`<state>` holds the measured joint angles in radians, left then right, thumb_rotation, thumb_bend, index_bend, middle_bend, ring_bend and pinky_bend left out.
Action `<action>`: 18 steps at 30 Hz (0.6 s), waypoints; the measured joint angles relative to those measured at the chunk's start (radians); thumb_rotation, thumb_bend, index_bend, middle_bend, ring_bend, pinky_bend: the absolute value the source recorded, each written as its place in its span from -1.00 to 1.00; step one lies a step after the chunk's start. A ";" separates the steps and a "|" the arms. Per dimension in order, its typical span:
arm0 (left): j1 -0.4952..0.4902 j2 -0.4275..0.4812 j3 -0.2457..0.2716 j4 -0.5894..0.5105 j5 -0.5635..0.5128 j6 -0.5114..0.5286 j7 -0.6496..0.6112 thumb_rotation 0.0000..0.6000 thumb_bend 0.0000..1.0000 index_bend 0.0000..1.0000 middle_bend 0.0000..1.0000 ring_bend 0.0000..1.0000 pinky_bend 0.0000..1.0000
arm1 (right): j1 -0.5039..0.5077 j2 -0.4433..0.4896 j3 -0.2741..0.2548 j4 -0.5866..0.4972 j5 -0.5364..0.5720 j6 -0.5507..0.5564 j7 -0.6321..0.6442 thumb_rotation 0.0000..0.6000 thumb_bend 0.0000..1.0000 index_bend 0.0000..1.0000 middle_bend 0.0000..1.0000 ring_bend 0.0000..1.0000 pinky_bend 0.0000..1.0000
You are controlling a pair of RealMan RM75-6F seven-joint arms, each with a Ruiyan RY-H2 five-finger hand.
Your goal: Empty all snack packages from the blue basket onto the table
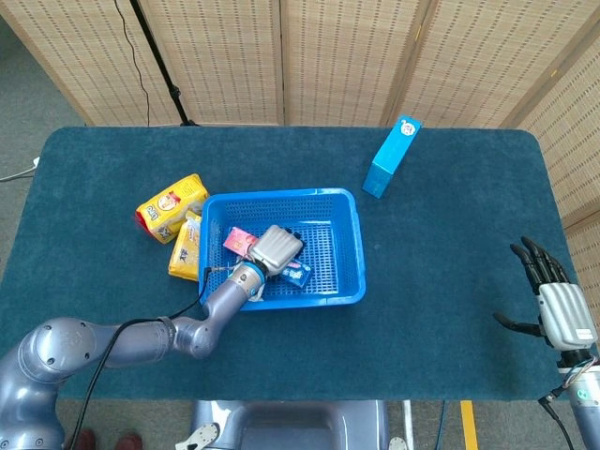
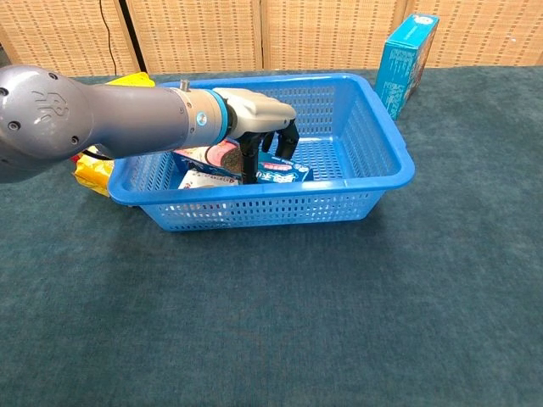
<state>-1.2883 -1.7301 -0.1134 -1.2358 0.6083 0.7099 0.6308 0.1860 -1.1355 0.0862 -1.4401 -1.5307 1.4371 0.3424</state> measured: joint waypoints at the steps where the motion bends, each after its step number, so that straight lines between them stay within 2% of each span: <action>1: 0.001 0.000 -0.001 -0.001 0.005 0.004 -0.002 1.00 -0.53 0.39 0.13 0.02 0.24 | 0.000 0.000 0.000 0.000 0.000 0.000 0.000 1.00 -1.00 -1.00 -1.00 -1.00 -0.80; 9: 0.046 0.061 -0.046 -0.088 0.127 0.076 -0.104 1.00 -0.44 0.44 0.17 0.07 0.26 | -0.002 0.004 -0.004 -0.011 -0.014 0.009 0.000 1.00 -1.00 -1.00 -1.00 -1.00 -0.80; 13: 0.097 0.156 -0.088 -0.190 0.234 0.133 -0.214 1.00 -0.44 0.44 0.17 0.07 0.26 | -0.004 0.006 -0.008 -0.016 -0.024 0.016 -0.001 1.00 -1.00 -1.00 -1.00 -1.00 -0.80; 18: 0.196 0.331 -0.133 -0.297 0.360 0.214 -0.373 1.00 -0.44 0.44 0.17 0.07 0.26 | -0.008 0.010 -0.014 -0.028 -0.043 0.031 -0.003 1.00 -1.00 -1.00 -1.00 -1.00 -0.80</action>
<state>-1.0924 -1.3987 -0.2466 -1.5330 0.9687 0.9240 0.2575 0.1782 -1.1257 0.0720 -1.4686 -1.5738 1.4684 0.3390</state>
